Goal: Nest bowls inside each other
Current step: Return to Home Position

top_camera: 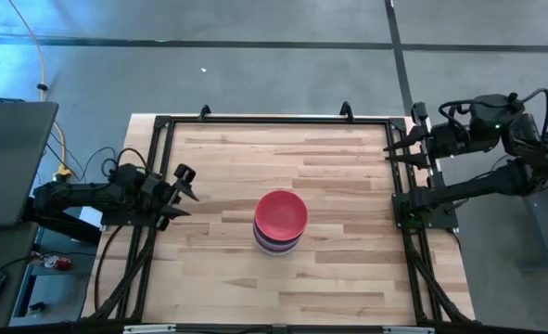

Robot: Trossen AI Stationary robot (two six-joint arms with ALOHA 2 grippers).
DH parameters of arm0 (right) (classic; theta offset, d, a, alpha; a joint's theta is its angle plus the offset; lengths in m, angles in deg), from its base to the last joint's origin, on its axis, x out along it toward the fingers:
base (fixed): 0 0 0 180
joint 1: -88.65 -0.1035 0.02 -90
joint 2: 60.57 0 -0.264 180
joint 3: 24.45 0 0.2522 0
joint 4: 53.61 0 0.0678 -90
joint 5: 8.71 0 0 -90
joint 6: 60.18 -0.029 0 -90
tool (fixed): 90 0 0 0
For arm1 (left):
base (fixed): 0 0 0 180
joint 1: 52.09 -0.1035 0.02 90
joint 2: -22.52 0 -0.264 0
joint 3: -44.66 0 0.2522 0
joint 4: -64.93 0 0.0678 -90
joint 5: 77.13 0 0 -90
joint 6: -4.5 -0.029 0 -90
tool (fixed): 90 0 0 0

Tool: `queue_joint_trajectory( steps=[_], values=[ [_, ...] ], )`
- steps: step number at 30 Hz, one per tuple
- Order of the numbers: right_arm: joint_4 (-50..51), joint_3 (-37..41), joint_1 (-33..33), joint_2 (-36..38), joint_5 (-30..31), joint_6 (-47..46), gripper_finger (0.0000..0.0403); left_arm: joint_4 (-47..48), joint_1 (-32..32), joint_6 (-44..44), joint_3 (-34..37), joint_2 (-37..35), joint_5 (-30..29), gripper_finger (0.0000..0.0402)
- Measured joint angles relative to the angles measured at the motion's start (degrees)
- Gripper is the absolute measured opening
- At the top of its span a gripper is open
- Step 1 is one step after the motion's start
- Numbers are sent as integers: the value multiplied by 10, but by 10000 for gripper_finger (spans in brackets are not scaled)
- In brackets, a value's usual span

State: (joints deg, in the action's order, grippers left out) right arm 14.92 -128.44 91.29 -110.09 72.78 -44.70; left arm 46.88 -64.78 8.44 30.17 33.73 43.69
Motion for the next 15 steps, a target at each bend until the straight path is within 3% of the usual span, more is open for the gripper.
queue_joint_trajectory(
  steps=[3,10,15],
  values=[
    [0,0,0,0,0,0,74,2,0,4,0,0,-20,179],
    [0,0,0,1,0,0,74,46,0,8,0,1,-199,179],
    [2,0,0,1,0,0,74,78,0,4,0,1,-226,179]
  ],
)
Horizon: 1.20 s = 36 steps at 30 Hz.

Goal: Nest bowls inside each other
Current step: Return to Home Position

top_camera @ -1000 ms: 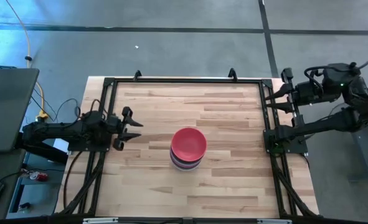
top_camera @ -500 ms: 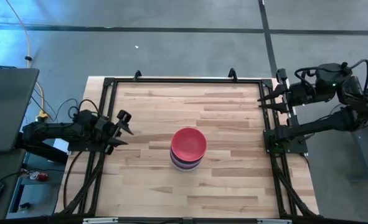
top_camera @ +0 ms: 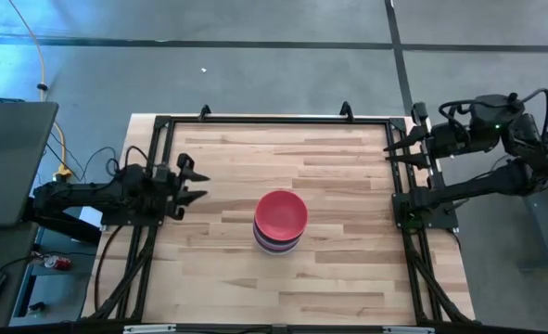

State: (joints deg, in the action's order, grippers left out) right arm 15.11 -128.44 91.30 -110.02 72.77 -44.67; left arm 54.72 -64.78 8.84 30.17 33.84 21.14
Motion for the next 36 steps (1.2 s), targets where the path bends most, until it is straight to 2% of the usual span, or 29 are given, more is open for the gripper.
queue_joint_trajectory(
  steps=[4,14,36],
  values=[
    [0,0,0,0,0,0,74,43,0,0,0,0,-8,179],
    [1,0,0,0,0,0,74,81,0,0,0,0,-94,179],
    [28,0,0,23,0,-16,74,165,0,4,0,0,-79,179]
  ],
)
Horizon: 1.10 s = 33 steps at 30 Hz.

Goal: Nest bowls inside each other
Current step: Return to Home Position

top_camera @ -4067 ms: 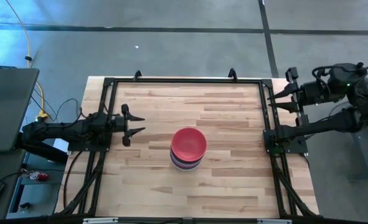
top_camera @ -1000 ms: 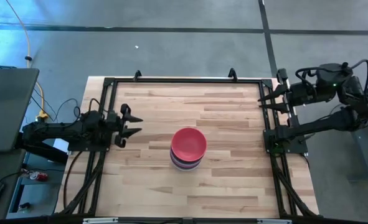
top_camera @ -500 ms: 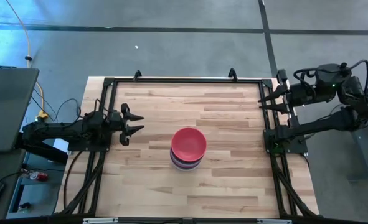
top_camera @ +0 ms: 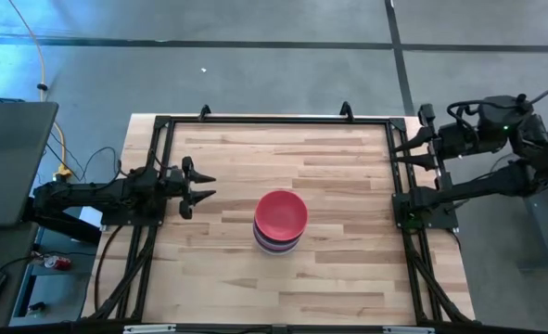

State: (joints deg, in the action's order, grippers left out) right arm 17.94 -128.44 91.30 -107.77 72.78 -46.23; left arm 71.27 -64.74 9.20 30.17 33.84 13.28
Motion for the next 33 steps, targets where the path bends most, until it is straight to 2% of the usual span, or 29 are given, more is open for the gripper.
queue_joint_trajectory(
  steps=[21,33],
  values=[
    [34,0,0,9,0,0,74,66,0,3,0,0,7,179],
    [32,0,0,9,0,-2,74,67,0,2,0,0,5,179]
  ],
)
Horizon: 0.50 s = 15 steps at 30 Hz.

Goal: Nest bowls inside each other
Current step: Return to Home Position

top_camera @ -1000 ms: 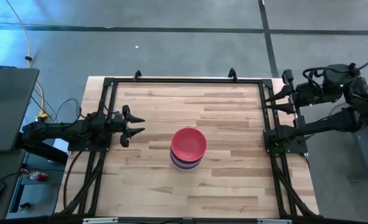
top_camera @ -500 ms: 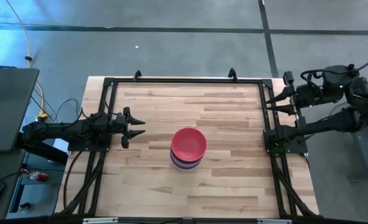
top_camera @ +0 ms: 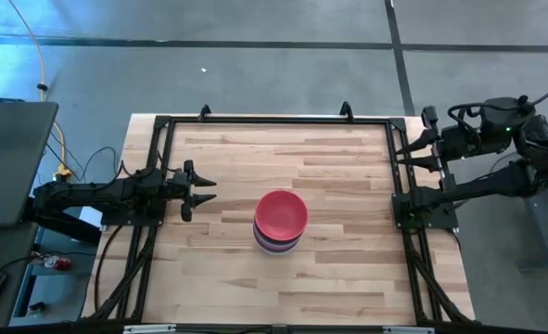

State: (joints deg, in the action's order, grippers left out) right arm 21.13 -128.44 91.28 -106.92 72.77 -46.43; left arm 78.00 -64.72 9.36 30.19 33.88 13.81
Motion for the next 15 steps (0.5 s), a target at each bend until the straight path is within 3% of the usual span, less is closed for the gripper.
queue_joint_trajectory(
  steps=[15],
  values=[
    [-9,0,0,0,0,-9,74,0,0,0,0,0,-1,179]
  ],
)
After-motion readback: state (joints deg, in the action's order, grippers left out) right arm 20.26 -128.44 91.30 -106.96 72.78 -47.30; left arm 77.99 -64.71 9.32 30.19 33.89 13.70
